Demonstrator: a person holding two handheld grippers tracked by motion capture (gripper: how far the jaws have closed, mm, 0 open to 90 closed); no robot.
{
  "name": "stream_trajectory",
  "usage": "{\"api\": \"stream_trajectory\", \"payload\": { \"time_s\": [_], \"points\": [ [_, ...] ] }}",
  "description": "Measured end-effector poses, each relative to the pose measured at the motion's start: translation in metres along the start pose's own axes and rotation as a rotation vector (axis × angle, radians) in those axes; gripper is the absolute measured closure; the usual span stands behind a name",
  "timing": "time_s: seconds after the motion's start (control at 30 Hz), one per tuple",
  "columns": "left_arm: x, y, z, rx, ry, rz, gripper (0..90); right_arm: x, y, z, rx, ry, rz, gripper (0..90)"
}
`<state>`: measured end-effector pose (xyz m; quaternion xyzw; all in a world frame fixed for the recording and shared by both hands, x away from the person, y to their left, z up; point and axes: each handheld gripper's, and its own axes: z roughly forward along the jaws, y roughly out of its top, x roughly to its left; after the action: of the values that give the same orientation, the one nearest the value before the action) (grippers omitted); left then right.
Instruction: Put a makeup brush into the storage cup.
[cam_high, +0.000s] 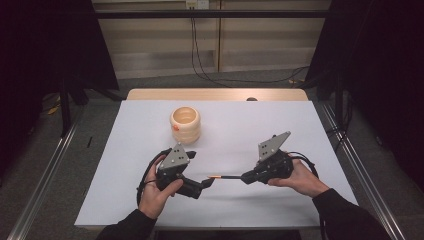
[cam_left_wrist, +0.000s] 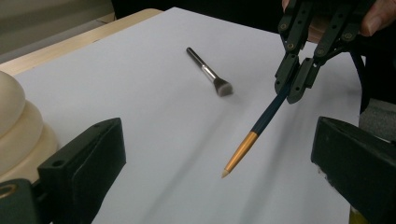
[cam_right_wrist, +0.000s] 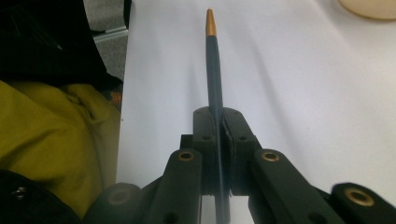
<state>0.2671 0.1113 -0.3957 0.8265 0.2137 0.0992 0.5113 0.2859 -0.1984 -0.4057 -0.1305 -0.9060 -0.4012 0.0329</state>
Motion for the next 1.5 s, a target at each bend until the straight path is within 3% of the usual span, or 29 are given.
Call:
{"api": "stream_trajectory", "payload": {
  "time_s": [0.23,0.33,0.5,0.63,0.77,0.9,1.03,1.3,1.4,1.43,1.5],
  "points": [
    [0.001,0.001,-0.004,-0.022,0.012,-0.015,3.0,-0.001,-0.001,-0.005,-0.066,-0.011,0.001,85.4],
    [0.001,0.001,-0.006,-0.055,0.007,-0.022,2.9,-0.001,-0.002,-0.006,-0.086,-0.014,-0.006,85.4],
    [0.001,0.002,-0.008,-0.051,0.02,-0.024,2.9,0.0,-0.002,-0.011,-0.153,-0.032,0.0,85.4],
    [0.001,0.001,-0.008,-0.063,-0.002,-0.016,2.8,0.0,-0.002,-0.013,-0.202,-0.033,0.007,85.4],
    [0.001,0.001,-0.009,-0.064,0.022,-0.02,2.8,0.001,-0.003,-0.015,-0.249,-0.041,0.011,85.5],
    [0.002,0.0,-0.008,-0.074,0.011,-0.022,3.0,0.001,-0.003,-0.017,-0.27,-0.061,0.007,85.5],
    [0.002,0.0,-0.006,-0.075,0.027,-0.025,3.2,0.0,-0.004,-0.02,-0.308,-0.082,0.011,85.5],
    [-0.002,0.002,-0.002,-0.132,0.02,-0.036,3.7,0.001,-0.002,-0.025,-0.382,-0.078,0.021,85.5],
    [-0.003,0.003,-0.001,-0.124,0.037,-0.043,3.7,0.002,-0.001,-0.025,-0.396,-0.078,0.02,85.4],
    [-0.003,0.004,0.0,-0.14,-0.001,-0.049,3.7,0.003,-0.001,-0.026,-0.415,-0.089,0.014,85.5],
    [-0.005,0.005,-0.001,-0.137,-0.003,-0.054,3.7,0.004,0.001,-0.027,-0.441,-0.086,0.017,85.5]
  ]
}}
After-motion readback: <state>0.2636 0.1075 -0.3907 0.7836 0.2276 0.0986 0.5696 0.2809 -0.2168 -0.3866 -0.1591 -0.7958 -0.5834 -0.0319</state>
